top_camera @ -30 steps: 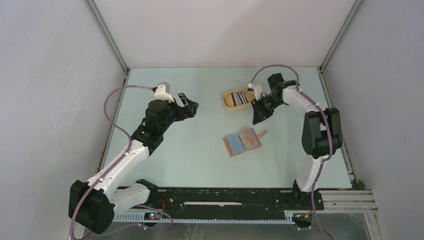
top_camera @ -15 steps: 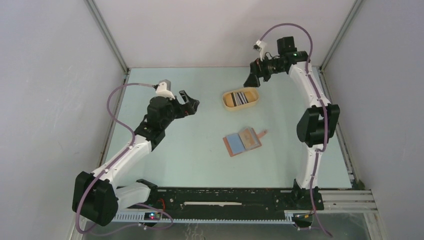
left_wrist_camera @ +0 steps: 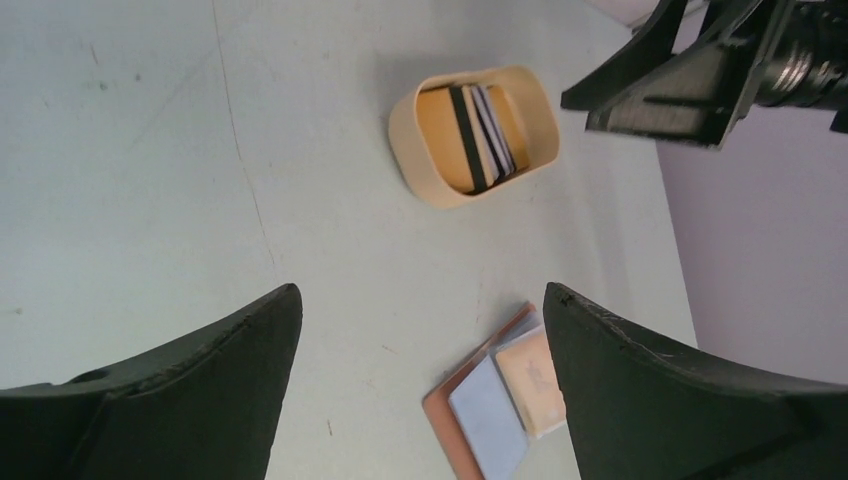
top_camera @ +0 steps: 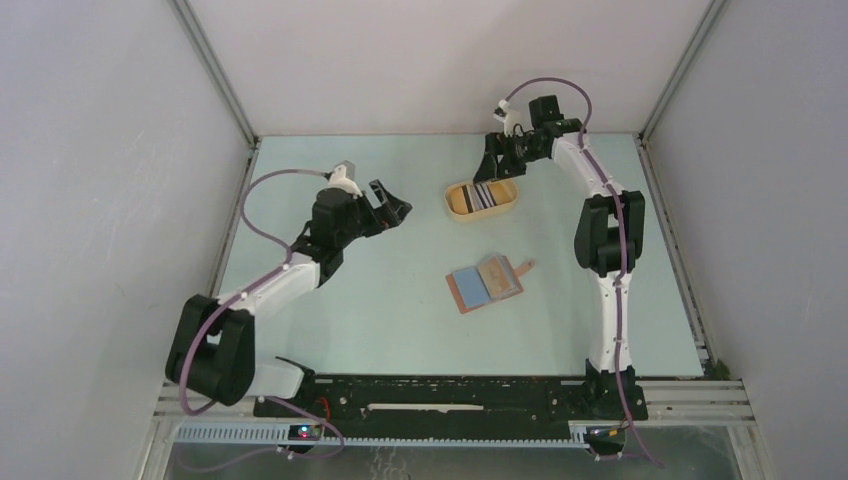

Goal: Put the credit cards into the card holder
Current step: Pick up the credit card from the storage box.

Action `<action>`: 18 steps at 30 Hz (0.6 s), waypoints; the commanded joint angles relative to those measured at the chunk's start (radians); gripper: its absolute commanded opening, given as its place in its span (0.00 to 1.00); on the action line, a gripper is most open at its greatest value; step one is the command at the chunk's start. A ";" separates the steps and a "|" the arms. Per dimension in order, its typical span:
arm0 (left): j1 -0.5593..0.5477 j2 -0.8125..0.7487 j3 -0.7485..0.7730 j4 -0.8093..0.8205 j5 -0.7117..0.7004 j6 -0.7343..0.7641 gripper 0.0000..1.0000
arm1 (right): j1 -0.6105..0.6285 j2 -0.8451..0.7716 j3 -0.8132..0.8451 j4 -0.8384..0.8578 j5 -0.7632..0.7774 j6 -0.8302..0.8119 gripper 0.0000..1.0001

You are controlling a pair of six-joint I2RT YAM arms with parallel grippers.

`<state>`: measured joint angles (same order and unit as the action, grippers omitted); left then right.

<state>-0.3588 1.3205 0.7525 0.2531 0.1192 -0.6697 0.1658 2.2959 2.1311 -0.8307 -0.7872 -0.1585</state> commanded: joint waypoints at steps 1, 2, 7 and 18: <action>0.013 0.063 0.056 0.053 0.082 -0.086 0.94 | -0.019 0.062 0.084 0.067 -0.004 0.124 0.83; 0.014 0.077 0.061 0.054 0.093 -0.095 0.93 | -0.021 0.077 0.095 0.069 -0.009 0.135 0.82; 0.013 0.133 0.052 0.098 0.132 -0.163 0.93 | -0.026 0.134 0.139 0.084 -0.015 0.187 0.73; 0.014 0.210 0.084 0.109 0.178 -0.192 0.90 | -0.032 0.209 0.173 0.089 0.016 0.232 0.71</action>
<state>-0.3519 1.5013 0.7616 0.3202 0.2550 -0.8402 0.1375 2.4870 2.2547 -0.7631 -0.7830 0.0380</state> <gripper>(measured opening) 0.908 0.714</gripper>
